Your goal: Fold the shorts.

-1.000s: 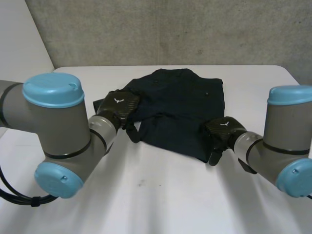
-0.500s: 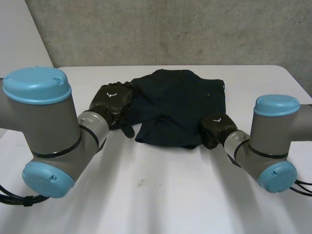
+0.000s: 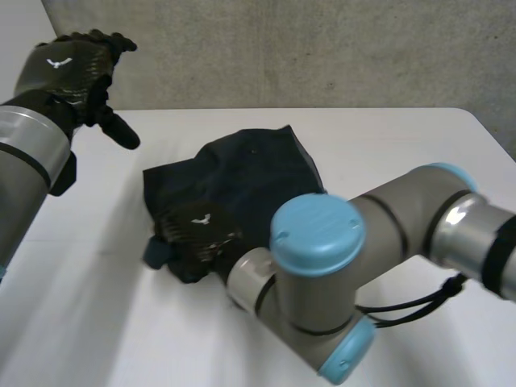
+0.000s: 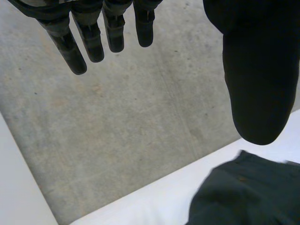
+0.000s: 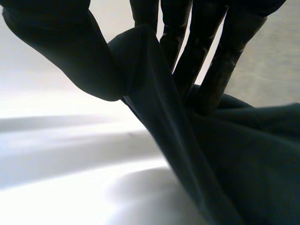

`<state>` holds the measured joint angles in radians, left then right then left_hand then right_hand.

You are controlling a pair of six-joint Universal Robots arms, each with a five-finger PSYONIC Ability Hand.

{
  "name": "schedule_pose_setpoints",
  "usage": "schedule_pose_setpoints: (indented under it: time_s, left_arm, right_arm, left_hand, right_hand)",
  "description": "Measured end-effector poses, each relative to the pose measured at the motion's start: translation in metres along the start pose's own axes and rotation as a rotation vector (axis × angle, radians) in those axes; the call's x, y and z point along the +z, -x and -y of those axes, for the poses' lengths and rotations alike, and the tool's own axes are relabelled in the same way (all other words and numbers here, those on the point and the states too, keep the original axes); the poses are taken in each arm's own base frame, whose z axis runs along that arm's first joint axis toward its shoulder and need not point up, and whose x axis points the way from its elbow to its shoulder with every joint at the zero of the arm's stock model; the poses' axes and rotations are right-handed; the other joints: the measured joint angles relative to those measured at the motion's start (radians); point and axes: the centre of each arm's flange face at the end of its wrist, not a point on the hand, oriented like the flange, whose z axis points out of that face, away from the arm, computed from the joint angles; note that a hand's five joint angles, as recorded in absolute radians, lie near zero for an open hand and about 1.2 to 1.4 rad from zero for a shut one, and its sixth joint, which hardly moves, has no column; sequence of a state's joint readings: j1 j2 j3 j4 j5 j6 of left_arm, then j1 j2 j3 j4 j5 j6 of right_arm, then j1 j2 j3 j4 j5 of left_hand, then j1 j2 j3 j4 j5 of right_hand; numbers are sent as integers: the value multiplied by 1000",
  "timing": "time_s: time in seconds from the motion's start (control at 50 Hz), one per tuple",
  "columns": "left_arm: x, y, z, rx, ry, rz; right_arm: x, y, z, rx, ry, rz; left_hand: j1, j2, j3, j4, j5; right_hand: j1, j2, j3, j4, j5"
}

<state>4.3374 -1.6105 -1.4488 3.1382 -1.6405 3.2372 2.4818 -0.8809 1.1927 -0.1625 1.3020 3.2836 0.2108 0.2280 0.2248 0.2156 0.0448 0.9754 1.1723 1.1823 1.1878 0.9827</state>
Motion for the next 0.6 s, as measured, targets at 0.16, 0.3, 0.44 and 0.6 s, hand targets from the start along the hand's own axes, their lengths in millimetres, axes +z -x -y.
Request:
schedule_pose_setpoints:
  time_s: [0.16, 0.3, 0.44, 0.6]
  left_arm:
    - [-6, 2, -9, 3, 29, 3]
    - [-18, -3, -42, 11, 139, -18]
    - [-43, -12, -84, 27, 287, -55]
    - [-78, -21, -127, 94, 454, -106]
  right_arm:
    - [7, 7, -9, -28, 40, 27]
    - [-25, -41, 21, -128, 126, -124]
    - [-71, -101, 35, -199, 219, -292]
    - [-95, -144, 11, -356, 293, -382]
  left_hand:
    - [0, 0, 0, 0, 0]
    - [0, 0, 0, 0, 0]
    - [4, 3, 2, 2, 4]
    - [76, 54, 55, 69, 68]
  right_hand:
    - [-741, -907, -921, -922, -894]
    - [-747, -920, -941, -929, -906]
    - [-736, -883, -890, -901, -862]
    - [-616, -758, -758, -764, -751]
